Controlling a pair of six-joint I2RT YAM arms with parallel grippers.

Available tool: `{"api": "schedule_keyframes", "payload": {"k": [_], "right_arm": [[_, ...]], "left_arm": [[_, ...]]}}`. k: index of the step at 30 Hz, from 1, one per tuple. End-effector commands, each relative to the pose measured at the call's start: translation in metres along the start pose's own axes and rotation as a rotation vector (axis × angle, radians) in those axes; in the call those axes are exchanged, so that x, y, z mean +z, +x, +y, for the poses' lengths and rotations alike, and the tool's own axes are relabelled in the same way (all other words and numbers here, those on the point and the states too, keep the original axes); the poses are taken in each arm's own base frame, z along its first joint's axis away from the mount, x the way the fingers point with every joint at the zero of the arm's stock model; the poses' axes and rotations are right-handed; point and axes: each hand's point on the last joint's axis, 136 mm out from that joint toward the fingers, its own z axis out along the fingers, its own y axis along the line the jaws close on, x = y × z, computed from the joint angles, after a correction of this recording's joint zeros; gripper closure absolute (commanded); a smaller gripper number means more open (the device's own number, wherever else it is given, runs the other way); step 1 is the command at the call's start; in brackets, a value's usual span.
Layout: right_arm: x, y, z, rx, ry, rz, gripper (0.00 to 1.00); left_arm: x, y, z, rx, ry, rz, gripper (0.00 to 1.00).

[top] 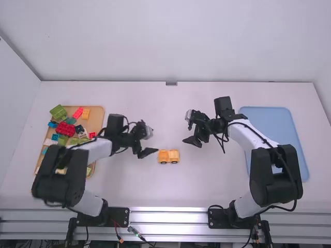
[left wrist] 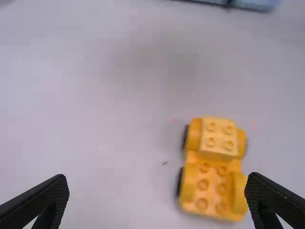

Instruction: Assemble lego blocks to make yellow taxi

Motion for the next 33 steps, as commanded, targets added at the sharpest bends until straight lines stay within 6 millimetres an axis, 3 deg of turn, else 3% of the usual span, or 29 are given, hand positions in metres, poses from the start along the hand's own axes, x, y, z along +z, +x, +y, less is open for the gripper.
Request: {"api": "schedule_keyframes", "payload": {"k": [1,2,3,6,8,10,14,19,21,26,28,31,33], "right_arm": [[-0.002,-0.005,-0.005,-0.018,0.018,-0.01,0.01],[-0.002,-0.006,-0.006,-0.026,0.024,-0.014,0.01],[-0.002,-0.008,-0.01,-0.034,0.037,-0.022,0.01],[-0.002,-0.014,-0.017,-0.034,0.065,-0.041,0.01],[-0.003,-0.018,-0.024,-0.035,0.09,-0.056,0.01],[-0.005,-0.021,-0.04,-0.019,0.161,-0.05,0.01],[-0.012,-0.02,-0.066,0.049,0.284,-0.018,0.01],[-0.019,-0.025,-0.075,0.069,0.31,0.011,0.01],[-0.024,-0.028,-0.075,0.073,0.298,0.026,0.01],[-0.032,-0.031,-0.074,0.082,0.278,0.053,0.01],[-0.035,-0.034,-0.076,0.079,0.283,0.05,0.01],[-0.039,-0.034,-0.08,0.081,0.296,0.046,0.01],[-0.039,-0.034,-0.08,0.08,0.294,0.045,0.01]], "left_arm": [[-0.049,-0.007,0.038,-0.18,-0.23,0.038,0.01],[-0.067,-0.002,0.049,-0.254,-0.321,0.065,0.01],[-0.101,0.009,0.063,-0.393,-0.482,0.109,0.01],[-0.156,0.027,0.072,-0.607,-0.723,0.151,0.01],[-0.191,0.042,0.068,-0.744,-0.882,0.178,0.01],[-0.244,0.063,0.054,-0.905,-1.13,0.226,0.01],[-0.306,0.082,0.025,-1.179,-1.467,0.147,0.01],[-0.328,0.084,0.006,-1.299,-1.492,0.136,0.01],[-0.342,0.094,0.001,-1.4,-1.508,0.166,0.01],[-0.356,0.134,-0.004,-1.667,-1.445,0.27,0.01],[-0.353,0.163,-0.011,-1.808,-1.342,0.396,0.01],[-0.347,0.191,-0.008,-1.867,-1.239,0.493,0.0],[-0.341,0.206,-0.004,-1.879,-1.188,0.535,0.07]]}}
